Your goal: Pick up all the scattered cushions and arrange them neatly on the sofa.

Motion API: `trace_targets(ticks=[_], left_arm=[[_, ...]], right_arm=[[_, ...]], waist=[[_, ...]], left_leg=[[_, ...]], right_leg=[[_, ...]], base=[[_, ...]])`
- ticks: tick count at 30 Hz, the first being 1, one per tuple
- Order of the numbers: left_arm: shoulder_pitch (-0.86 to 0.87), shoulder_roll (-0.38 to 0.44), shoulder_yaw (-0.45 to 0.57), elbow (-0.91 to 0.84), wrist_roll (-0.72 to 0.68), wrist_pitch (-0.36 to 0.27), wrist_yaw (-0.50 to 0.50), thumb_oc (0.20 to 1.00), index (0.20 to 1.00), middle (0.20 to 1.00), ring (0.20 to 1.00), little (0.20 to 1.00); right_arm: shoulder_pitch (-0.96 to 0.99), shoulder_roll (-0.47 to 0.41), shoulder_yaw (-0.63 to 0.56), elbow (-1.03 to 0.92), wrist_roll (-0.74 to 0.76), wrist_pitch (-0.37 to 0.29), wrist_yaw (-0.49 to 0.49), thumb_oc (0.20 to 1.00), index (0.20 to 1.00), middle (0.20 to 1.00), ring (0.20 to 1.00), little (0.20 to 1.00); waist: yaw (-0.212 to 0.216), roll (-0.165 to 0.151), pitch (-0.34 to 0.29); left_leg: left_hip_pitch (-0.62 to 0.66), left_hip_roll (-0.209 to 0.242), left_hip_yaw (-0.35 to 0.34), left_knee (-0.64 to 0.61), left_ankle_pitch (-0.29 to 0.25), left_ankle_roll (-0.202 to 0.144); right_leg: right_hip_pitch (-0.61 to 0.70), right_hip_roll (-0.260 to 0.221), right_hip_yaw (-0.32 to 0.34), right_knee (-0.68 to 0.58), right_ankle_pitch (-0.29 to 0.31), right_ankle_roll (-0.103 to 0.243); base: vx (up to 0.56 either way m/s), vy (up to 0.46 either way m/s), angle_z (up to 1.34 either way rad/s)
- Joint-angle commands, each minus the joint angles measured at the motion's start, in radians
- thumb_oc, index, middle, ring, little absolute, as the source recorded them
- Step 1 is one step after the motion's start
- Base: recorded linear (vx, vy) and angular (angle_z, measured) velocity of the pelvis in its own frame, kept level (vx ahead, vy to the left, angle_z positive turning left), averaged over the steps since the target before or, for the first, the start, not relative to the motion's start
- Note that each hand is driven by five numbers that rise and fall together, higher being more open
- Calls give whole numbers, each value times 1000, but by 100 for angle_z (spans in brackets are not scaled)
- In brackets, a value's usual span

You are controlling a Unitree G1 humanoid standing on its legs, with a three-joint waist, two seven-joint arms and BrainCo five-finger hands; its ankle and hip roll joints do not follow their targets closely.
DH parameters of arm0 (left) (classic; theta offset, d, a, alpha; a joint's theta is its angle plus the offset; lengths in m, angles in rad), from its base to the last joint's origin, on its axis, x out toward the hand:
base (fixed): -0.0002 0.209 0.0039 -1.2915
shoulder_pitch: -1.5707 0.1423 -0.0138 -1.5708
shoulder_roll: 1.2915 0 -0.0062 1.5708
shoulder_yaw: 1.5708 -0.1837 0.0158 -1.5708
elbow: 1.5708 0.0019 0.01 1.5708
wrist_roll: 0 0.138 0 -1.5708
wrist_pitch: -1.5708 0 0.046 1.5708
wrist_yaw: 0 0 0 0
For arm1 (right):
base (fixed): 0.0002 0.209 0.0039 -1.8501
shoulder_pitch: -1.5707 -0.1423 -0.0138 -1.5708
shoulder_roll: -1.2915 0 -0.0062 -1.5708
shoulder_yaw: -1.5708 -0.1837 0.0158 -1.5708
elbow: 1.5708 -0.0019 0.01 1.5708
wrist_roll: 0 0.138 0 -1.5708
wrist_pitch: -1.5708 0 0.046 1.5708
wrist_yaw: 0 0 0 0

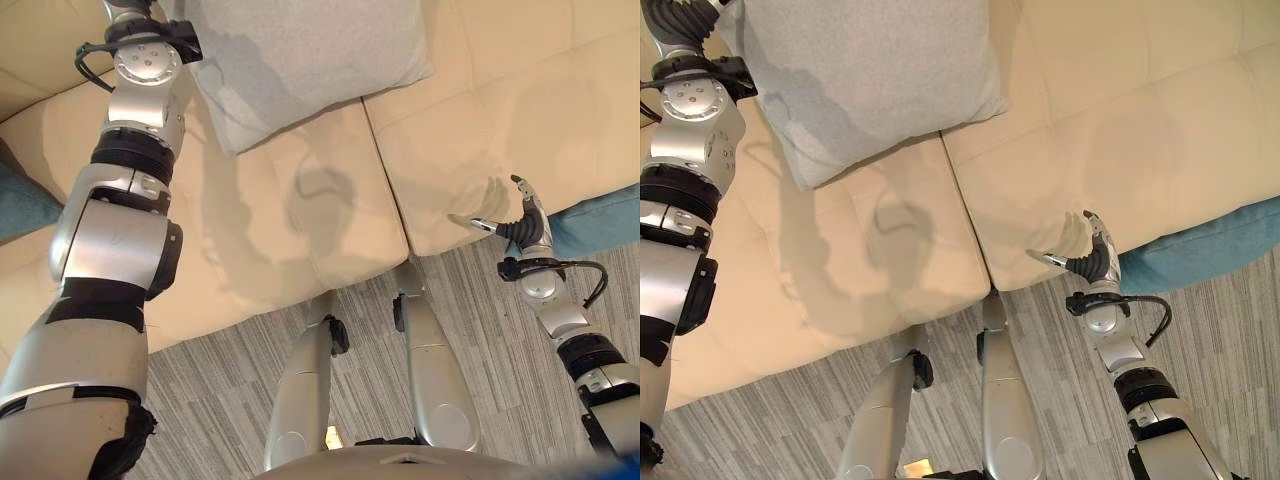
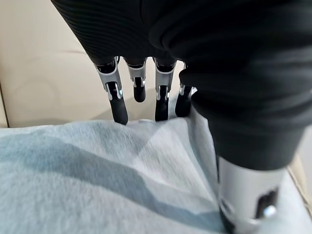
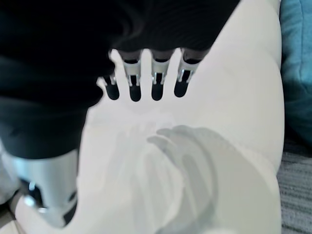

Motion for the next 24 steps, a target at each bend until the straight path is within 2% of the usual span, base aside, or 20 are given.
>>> trace_targets(ticks=[1,2,4,6,8,10,11,12,13,14,16,17,18,24], left_arm=[[1,27,21,81,44,-28,-25,1000,1000,1000,1000,1000],[1,27,21,80,44,-28,-25,1000,1000,1000,1000,1000],[103,93,81,108,45,-16,-44,1000,1000,1000,1000,1000],[130,110,94,107,50,-16,-45,1000,1000,1000,1000,1000],[262,163,169,112,53,-10,-68,1000,1000,1000,1000,1000],[472,168,286,63,54,-22,-76,1000,1000,1000,1000,1000],[603,116,356,-15,11,-44,-82,1000,1000,1000,1000,1000],[876,-14,379,-274,24,-78,-103,1000,1000,1000,1000,1000],[881,-16,380,-279,26,-76,-101,1000,1000,1000,1000,1000],[998,-67,359,-361,71,-75,-116,1000,1000,1000,1000,1000],[1119,-135,339,-418,109,-68,-138,1000,1000,1000,1000,1000],[1159,-164,327,-428,114,-60,-152,1000,1000,1000,1000,1000],[1267,-239,281,-423,147,-39,-199,1000,1000,1000,1000,1000],[1377,-319,214,-300,233,5,-259,1000,1000,1000,1000,1000]], right_arm=[[76,-44,-45,-7,21,-25,-15,1000,1000,1000,1000,1000],[76,-44,-45,-7,21,-25,-15,1000,1000,1000,1000,1000],[102,-37,-65,-16,25,-26,-9,1000,1000,1000,1000,1000],[112,-39,-70,-20,25,-25,-6,1000,1000,1000,1000,1000],[149,-29,-97,-35,26,-24,4,1000,1000,1000,1000,1000],[204,-17,-126,-61,24,-20,16,1000,1000,1000,1000,1000],[240,2,-137,-67,23,-13,22,1000,1000,1000,1000,1000],[316,46,-177,-49,30,12,39,1000,1000,1000,1000,1000],[319,45,-176,-50,30,12,39,1000,1000,1000,1000,1000],[352,63,-191,-33,33,22,49,1000,1000,1000,1000,1000],[383,90,-205,6,47,29,63,1000,1000,1000,1000,1000],[389,101,-208,18,54,32,71,1000,1000,1000,1000,1000],[406,140,-192,86,56,44,101,1000,1000,1000,1000,1000],[410,188,-127,211,-8,64,126,1000,1000,1000,1000,1000]], waist=[[-12,20,-62],[-13,20,-62],[2,20,-62],[2,21,-65],[19,18,-71],[31,17,-88],[40,16,-98],[66,9,-118],[65,10,-118],[75,3,-131],[86,-8,-145],[89,-13,-151],[104,-25,-169],[124,-45,-193]], left_leg=[[97,-20,-1,5,-147,-57],[97,-20,-1,5,-147,-57],[106,-14,-3,5,-144,-61],[109,-13,-4,5,-144,-61],[125,-7,-7,5,-141,-64],[156,0,-10,5,-142,-67],[181,4,-16,5,-143,-71],[255,11,-33,5,-143,-81],[257,11,-34,5,-143,-81],[293,14,-39,5,-143,-85],[334,16,-50,5,-146,-88],[348,16,-55,5,-141,-88],[388,20,-67,5,-141,-89],[456,33,-87,5,-140,-93]], right_leg=[[45,-3,-33,31,-98,61],[45,-3,-33,31,-98,61],[56,-1,-37,31,-98,57],[59,0,-38,31,-99,56],[80,5,-42,30,-104,50],[118,7,-51,26,-110,44],[154,7,-61,22,-115,39],[254,11,-95,5,-126,28],[258,11,-96,3,-125,28],[312,13,-117,-8,-132,25],[370,17,-134,-23,-137,23],[396,19,-144,-33,-136,21],[462,28,-167,-51,-145,19],[559,48,-202,-71,-170,10]], base=[[0,0,0],[0,0,0],[-26,-40,-1],[-9,-25,-10],[-4,-49,-4],[21,-91,1],[82,-190,24],[77,-170,44],[103,-156,57],[71,-58,77],[74,-73,62],[52,-97,37],[34,-73,32],[-21,-72,25]])
